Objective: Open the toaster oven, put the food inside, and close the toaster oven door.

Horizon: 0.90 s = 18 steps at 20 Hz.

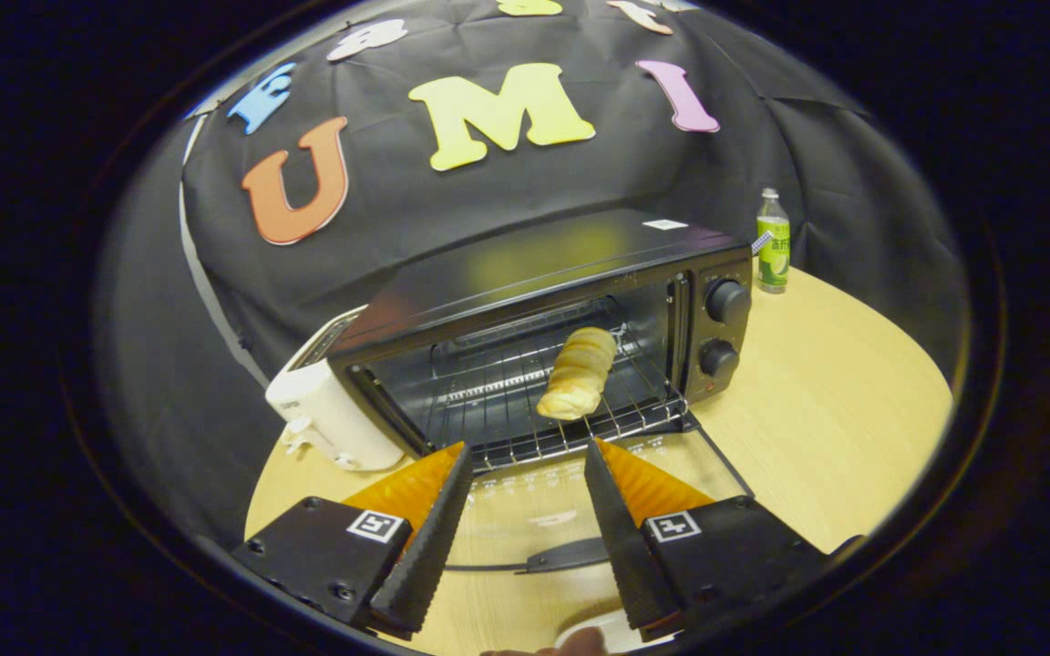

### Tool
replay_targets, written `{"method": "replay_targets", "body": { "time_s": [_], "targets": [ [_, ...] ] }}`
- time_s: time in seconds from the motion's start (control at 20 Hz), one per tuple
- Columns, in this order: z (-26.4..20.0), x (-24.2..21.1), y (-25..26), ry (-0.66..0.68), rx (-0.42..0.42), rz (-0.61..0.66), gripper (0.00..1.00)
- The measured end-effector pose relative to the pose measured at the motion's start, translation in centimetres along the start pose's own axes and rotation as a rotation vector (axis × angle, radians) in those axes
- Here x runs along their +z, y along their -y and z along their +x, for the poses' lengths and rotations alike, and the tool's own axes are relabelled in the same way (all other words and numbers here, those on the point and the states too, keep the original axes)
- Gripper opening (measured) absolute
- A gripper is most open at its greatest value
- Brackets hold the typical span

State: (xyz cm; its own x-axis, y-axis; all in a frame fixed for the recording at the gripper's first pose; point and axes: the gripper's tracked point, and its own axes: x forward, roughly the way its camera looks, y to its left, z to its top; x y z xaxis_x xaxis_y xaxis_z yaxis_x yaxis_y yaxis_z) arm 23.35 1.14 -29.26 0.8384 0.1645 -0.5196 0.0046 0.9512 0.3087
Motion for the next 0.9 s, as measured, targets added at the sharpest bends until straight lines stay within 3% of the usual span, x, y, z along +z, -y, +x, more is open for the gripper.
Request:
{"method": "replay_targets", "body": {
  "time_s": [0.1, 0.25, 0.35, 0.5, 0.9],
  "targets": [
    [-2.0, -1.1, -0.2, -0.004, 0.037, -0.08, 0.84],
    [-4.1, -3.5, 0.6, -0.015, 0.05, -0.206, 0.93],
    [-5.3, -5.8, 1.4, -0.055, 0.058, -0.222, 1.0],
    [-6.1, -8.7, 2.9, -0.124, 0.042, -0.247, 1.0],
    [-1.4, -11.8, 5.1, -0.22, -0.046, -0.33, 1.0]
  ]
}}
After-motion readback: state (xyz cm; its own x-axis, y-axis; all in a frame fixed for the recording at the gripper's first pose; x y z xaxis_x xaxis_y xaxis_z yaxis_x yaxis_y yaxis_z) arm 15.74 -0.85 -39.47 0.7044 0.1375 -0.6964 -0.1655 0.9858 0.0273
